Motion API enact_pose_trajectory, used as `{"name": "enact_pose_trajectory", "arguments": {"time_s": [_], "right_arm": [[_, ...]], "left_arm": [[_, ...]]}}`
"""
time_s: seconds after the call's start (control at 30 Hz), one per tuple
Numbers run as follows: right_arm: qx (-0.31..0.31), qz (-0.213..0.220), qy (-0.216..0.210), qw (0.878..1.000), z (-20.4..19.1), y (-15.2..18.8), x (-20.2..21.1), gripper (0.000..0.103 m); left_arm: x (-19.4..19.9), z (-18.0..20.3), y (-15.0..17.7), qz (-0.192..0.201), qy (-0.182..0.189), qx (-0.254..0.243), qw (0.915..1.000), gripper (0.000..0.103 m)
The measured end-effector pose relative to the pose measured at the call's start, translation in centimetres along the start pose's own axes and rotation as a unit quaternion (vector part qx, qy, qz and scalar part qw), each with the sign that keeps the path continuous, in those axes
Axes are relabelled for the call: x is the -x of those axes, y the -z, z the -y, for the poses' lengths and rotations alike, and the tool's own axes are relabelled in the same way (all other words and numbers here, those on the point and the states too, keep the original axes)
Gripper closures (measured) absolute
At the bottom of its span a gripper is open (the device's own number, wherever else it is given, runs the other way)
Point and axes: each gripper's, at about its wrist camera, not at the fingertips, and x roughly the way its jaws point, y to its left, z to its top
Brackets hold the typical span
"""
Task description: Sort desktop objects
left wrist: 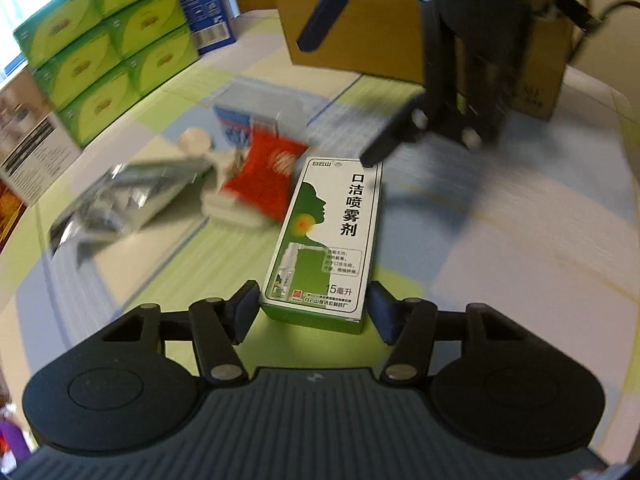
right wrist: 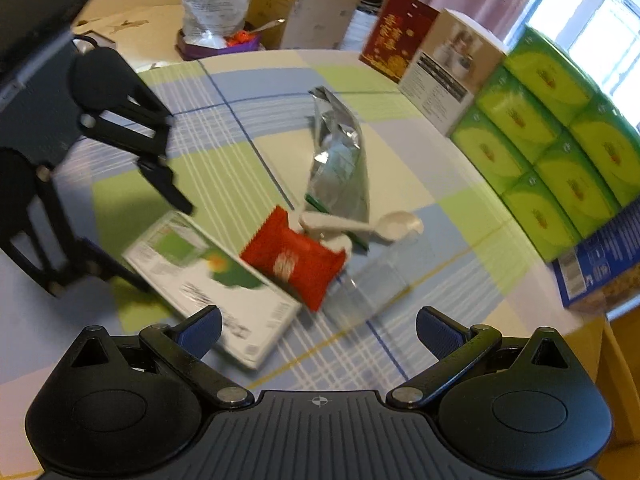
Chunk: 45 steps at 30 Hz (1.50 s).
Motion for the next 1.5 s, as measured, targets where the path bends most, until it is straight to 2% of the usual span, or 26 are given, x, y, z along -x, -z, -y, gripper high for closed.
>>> {"name": "enact_pose_trajectory", "arguments": {"time_s": [0.17,0.33,0.4,0.53,0.67,0.73,0.83,0.87,0.9,0.97,1.07,1.27,1.43,1.5], "right_arm": [[0.055,0.016,0.0,0.998,-1.6,-0.6,-0.6,0.002],[0.062,0.014,-0.028,0.998,-2.8,-0.9,-2.3,0.004],[0.052,0.004,-0.045,0.998,-3.1,-1.0,-3.1,0.016],[0.032,-0.01,-0.057,0.998,-3.5,-1.2,-4.5,0.022],[-0.012,-0.021,-0.071,0.997,-2.7,-1.4,-5.2,0.035],[-0.039,-0.025,-0.08,0.996,-2.2,-1.3,-5.3,0.038],[-0.089,-0.032,-0.096,0.991,-1.7,-1.0,-4.9,0.056],[-0.11,-0.035,-0.101,0.988,-1.6,-0.8,-4.8,0.068],[-0.127,-0.037,-0.102,0.986,-1.7,-0.7,-4.5,0.07],[-0.15,-0.04,-0.095,0.983,-2.2,-0.2,-3.8,0.073],[-0.191,-0.047,-0.086,0.977,-3.3,0.7,-2.4,0.074],[-0.278,-0.055,-0.05,0.958,-4.6,3.7,2.0,0.074],[-0.324,-0.043,-0.038,0.944,-6.1,7.1,5.1,0.074],[-0.349,-0.032,-0.045,0.936,-6.3,8.3,5.8,0.067]], "left_arm": [[3.3,-1.8,4.3,-0.016,-0.026,0.05,0.9983,0.049],[5.2,-3.8,7.4,-0.019,-0.056,0.132,0.9895,0.048],[5.3,-3.9,7.6,-0.013,-0.06,0.145,0.9875,0.049],[5.5,-3.4,6.9,0.007,-0.061,0.143,0.9878,0.04],[4.9,-3.2,6.2,0.012,-0.063,0.133,0.989,0.037],[4.3,-3.3,5.8,0.012,-0.062,0.133,0.9891,0.036],[3.4,-3.5,5.4,0.006,-0.061,0.149,0.9869,0.036],[3.2,-3.6,5.2,0.001,-0.06,0.155,0.9861,0.036],[3.0,-3.6,5.0,-0.005,-0.06,0.159,0.9854,0.037],[2.7,-3.4,4.5,-0.019,-0.069,0.169,0.983,0.049],[2.8,-2.6,3.9,-0.037,-0.075,0.186,0.979,0.052],[3.5,1.0,3.1,-0.052,-0.069,0.233,0.9687,0.052],[4.3,4.7,2.7,-0.041,-0.058,0.277,0.9583,0.052],[4.6,6.4,2.7,-0.03,-0.059,0.282,0.9572,0.052]]}}
